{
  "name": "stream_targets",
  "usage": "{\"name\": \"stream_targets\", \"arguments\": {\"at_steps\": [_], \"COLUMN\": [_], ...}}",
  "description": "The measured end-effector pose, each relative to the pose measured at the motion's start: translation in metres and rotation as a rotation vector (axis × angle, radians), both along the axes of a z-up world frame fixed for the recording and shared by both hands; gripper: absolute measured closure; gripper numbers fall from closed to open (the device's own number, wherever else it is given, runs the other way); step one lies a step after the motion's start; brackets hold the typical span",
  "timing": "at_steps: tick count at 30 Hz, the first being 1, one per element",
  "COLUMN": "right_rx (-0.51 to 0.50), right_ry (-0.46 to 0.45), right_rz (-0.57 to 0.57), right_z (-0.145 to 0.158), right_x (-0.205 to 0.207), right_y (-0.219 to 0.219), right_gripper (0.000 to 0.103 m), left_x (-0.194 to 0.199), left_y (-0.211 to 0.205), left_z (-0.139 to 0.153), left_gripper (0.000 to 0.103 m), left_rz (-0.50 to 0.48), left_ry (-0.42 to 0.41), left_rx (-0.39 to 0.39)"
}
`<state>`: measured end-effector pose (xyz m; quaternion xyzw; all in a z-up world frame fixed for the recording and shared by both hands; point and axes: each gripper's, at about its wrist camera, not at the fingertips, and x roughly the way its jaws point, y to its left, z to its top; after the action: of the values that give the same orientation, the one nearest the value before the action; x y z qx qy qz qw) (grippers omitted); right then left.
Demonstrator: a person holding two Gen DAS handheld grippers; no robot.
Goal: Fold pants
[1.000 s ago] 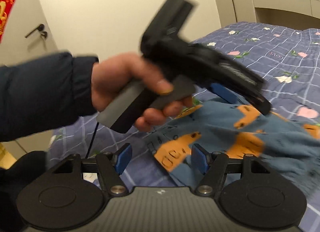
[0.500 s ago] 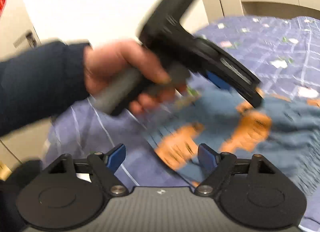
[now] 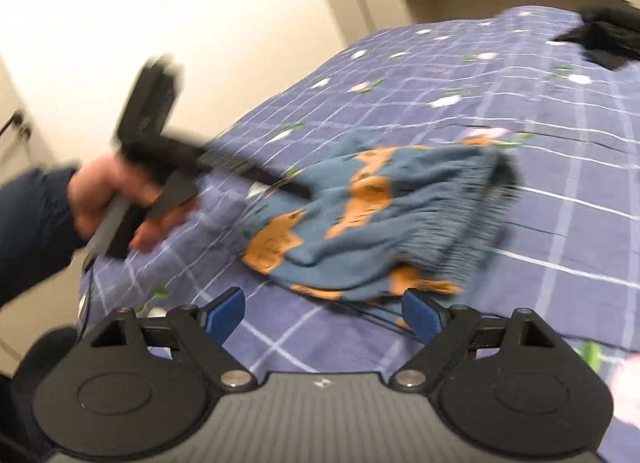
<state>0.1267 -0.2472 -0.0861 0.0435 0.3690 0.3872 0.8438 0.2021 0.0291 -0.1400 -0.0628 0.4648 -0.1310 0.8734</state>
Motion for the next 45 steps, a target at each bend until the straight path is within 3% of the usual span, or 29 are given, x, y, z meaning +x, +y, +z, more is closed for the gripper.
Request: {"name": "stream_targets", "arguments": {"at_steps": [6,10,13,20,23,24,25,27,29,33,36,42,45], "right_rx": [0.194,0.257,0.249,0.245,0.246,0.233,0.227,0.229,0.248,0.259,0.261,0.285,0.273], "right_ry": [0.091,0.127,0.135,0.148,0.146,0.146,0.142,0.142,0.144,0.127,0.125,0.182,0.157], "right_rz": [-0.232,-0.311,-0.332,-0.288,-0.261,-0.256,-0.249,-0.239,-0.234,-0.230,-0.247,-0.265,-0.251], "right_z": [-0.006,-0.019,-0.027,-0.041,-0.043,-0.045,-0.045,-0.045,-0.045,-0.044,-0.043,-0.049,-0.047], "right_x": [0.020,0.040,0.055,0.082,0.090,0.091,0.092,0.093,0.090,0.083,0.083,0.091,0.089], "right_y": [-0.049,-0.051,-0.047,-0.026,-0.021,-0.019,-0.017,-0.015,-0.019,-0.020,-0.019,-0.023,-0.022], "right_gripper": [0.014,0.015,0.019,0.025,0.043,0.045,0.051,0.059,0.069,0.074,0.074,0.068,0.075], "left_x": [-0.016,-0.006,0.003,0.018,0.025,0.025,0.026,0.025,0.023,0.019,0.017,0.024,0.022], "left_y": [0.019,0.024,0.020,0.003,0.002,0.003,0.003,0.006,0.009,0.016,0.023,0.034,0.027], "left_z": [-0.013,-0.015,-0.018,-0.023,-0.026,-0.027,-0.027,-0.026,-0.025,-0.025,-0.025,-0.043,-0.037], "left_gripper": [0.013,0.014,0.015,0.016,0.016,0.017,0.019,0.044,0.059,0.073,0.074,0.069,0.078], "left_rz": [0.051,0.073,0.075,0.019,0.028,0.033,0.038,0.053,0.054,0.073,0.109,0.176,0.151], "left_ry": [0.023,0.026,0.027,0.019,0.026,0.027,0.028,0.026,0.022,0.010,-0.003,0.062,0.035], "left_rx": [-0.103,-0.204,-0.237,-0.223,-0.261,-0.280,-0.296,-0.291,-0.288,-0.324,-0.380,-0.474,-0.427]}}
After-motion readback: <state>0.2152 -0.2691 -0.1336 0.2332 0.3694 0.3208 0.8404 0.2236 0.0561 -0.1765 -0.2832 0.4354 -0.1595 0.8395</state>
